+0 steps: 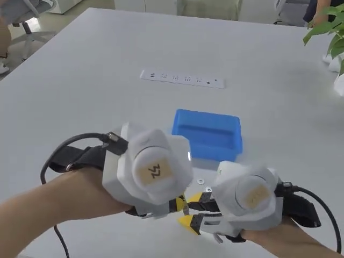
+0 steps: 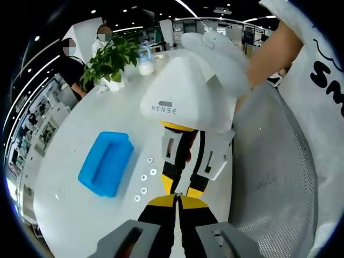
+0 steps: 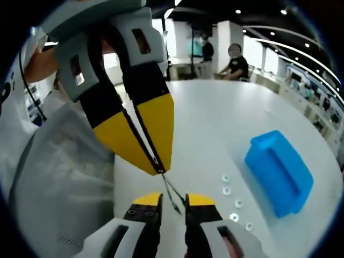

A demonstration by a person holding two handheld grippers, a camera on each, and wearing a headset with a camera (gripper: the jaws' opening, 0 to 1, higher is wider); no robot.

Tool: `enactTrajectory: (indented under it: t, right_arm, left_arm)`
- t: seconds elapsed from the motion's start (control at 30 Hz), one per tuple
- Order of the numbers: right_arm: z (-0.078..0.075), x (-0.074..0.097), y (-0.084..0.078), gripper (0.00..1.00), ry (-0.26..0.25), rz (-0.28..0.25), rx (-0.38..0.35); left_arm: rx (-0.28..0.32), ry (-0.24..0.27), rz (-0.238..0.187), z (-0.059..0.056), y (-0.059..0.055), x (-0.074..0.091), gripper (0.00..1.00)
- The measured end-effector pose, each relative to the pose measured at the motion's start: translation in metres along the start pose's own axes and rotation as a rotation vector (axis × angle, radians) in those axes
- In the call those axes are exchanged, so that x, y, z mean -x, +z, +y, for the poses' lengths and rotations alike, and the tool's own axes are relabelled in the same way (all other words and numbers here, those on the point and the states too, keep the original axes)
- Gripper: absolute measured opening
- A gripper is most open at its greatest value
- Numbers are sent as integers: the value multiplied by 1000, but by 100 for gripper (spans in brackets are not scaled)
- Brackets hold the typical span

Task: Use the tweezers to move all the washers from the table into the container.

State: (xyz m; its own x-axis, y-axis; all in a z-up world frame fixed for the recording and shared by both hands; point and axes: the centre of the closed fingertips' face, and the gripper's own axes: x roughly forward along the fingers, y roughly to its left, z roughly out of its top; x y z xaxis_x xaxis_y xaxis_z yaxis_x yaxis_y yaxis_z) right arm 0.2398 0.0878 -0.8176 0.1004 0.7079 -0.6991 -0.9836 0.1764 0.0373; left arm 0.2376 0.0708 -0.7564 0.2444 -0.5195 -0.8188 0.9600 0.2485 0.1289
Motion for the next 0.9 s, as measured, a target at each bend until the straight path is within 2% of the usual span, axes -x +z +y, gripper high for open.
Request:
enactTrajectory:
  t: [0.1, 0.23, 0.37, 0.43, 0.5, 0.53, 0.6, 0.67, 0.73, 0.77, 0.8, 0.83, 0.87, 0.9]
  right_arm:
    - [-3, 0, 1, 7, -6, -3, 10]
    - [-5, -1, 1, 7, 10, -5, 16]
    - [-7, -1, 1, 5, 8, -11, 30]
    - [-7, -1, 1, 5, 1, -13, 37]
    - [-8, -1, 1, 5, -5, -16, 38]
    - [-9, -1, 1, 5, -7, -15, 35]
    - [-11, 0, 0, 5, -13, -16, 28]
    - [-12, 1, 0, 4, -17, -15, 18]
    - [-15, 2, -1, 4, -25, -18, 10]
    - [-18, 4, 0, 4, -29, -23, -8]
    - [-20, 5, 1, 4, -38, -31, -20]
    - [-24, 7, 4, 4, -54, -47, -28]
    - [-26, 8, 5, 4, -61, -53, -33]
    - [-30, 11, 9, 4, -71, -63, -41]
  left_arm:
    - [-9, -10, -11, 0, 4, 0, 0]
    - [-28, -12, -11, 2, 5, -1, 0]
    - [-20, 8, -39, 6, 7, -3, 0]
    - [10, 22, -59, 9, 7, -3, 0]
    - [61, 8, -94, 5, 10, -3, 5]
    - [110, 12, -109, 6, 10, -3, 9]
    - [131, 25, -110, 5, 6, -3, 15]
    - [188, 93, -138, 11, 2, -3, 22]
    - [248, 115, -157, 11, -2, 0, 25]
    - [304, 146, -197, 14, -2, 3, 28]
    - [350, 153, -236, 14, 0, 6, 33]
    - [433, 166, -284, 14, 1, 11, 38]
    - [464, 177, -306, 15, 0, 14, 43]
    - [493, 215, -335, 18, -2, 20, 47]
